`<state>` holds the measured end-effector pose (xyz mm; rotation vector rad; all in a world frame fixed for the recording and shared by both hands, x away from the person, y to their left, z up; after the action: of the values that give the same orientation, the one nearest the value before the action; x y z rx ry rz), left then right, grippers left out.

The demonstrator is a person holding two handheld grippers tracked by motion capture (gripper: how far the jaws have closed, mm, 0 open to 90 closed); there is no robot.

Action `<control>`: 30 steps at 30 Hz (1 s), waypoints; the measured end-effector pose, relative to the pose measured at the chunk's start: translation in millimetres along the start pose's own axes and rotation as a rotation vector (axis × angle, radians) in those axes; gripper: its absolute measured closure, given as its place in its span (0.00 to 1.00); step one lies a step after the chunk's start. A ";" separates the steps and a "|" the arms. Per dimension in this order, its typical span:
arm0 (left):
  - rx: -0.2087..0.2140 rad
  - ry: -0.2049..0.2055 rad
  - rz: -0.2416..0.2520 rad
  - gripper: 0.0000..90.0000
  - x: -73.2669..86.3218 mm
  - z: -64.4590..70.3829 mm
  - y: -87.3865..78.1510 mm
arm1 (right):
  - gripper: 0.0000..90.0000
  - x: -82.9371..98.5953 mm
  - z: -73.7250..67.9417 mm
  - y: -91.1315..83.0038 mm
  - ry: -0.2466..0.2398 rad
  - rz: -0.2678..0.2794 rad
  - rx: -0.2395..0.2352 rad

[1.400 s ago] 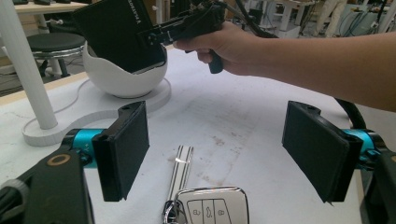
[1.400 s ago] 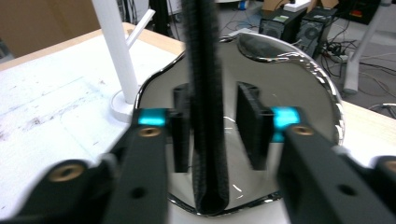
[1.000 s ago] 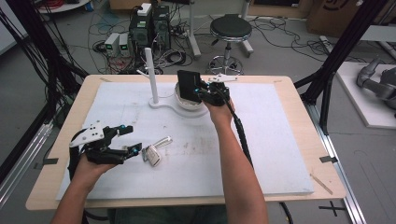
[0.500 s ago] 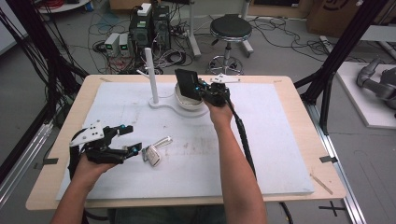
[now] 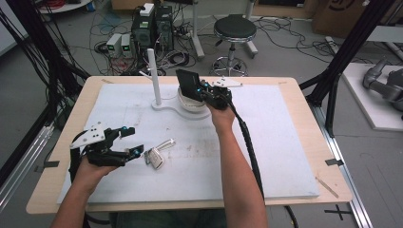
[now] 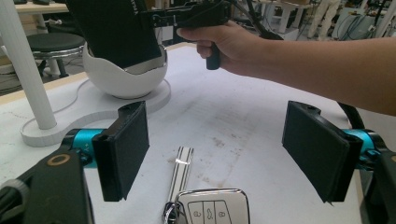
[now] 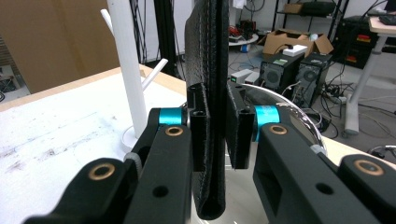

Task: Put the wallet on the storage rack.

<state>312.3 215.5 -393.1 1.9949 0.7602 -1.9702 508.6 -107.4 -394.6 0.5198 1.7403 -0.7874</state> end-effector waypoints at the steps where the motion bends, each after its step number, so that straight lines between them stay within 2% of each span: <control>1: -0.001 0.001 -0.001 0.25 0.0 0.1 0.0 | 0.91 1.2 0.2 0.0 -0.004 0.004 0.004; 3: 0.002 0.006 -0.001 0.25 -0.4 0.3 -0.1 | 0.91 6.0 1.7 -0.3 -0.017 0.022 0.021; 6: 0.006 0.009 0.000 0.25 -0.9 1.0 0.0 | 0.88 19.6 7.5 -1.0 0.007 -0.010 0.045; 8: 0.007 0.007 -0.005 0.25 -0.5 0.9 0.5 | 0.73 23.8 10.1 -2.1 0.027 -0.015 0.043; 9: 0.007 0.007 -0.005 0.25 -0.2 0.8 1.0 | 0.65 23.1 10.5 -2.9 0.038 -0.011 0.044; 13: 0.009 0.004 -0.009 0.25 -0.2 1.5 3.5 | 0.62 14.9 9.3 -8.2 0.033 0.033 0.068; 15: 0.012 0.008 -0.011 0.25 -0.6 2.1 4.8 | 0.57 11.4 11.0 -11.5 0.040 0.051 0.082; 18: 0.010 0.006 -0.014 0.25 -0.3 2.7 5.6 | 0.43 7.0 14.7 -17.0 0.063 0.070 0.114; 19: 0.009 0.005 -0.015 0.25 -0.1 2.6 5.5 | 0.41 5.9 15.3 -18.5 0.074 0.072 0.125; 26: -0.005 0.005 -0.023 0.25 0.7 0.6 3.9 | 0.34 -0.7 13.9 -30.2 0.064 0.029 0.123; 30: -0.017 -0.004 -0.029 0.24 1.7 -0.7 3.2 | 0.31 -2.9 10.5 -40.9 0.063 -0.017 0.112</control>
<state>314.5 213.5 -395.3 1.9807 0.8059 -1.9766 488.3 -142.8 -383.5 0.6117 1.7680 -0.8933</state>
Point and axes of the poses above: each handheld gripper's, and its own axes: y roughly forward along the jaws, x roughly out of its underside, z roughly to its right, the point moved 3 cm from there along y, roughly forward along the jaws, and after that the axes turned 9 degrees about y, right-handed, at the moved point
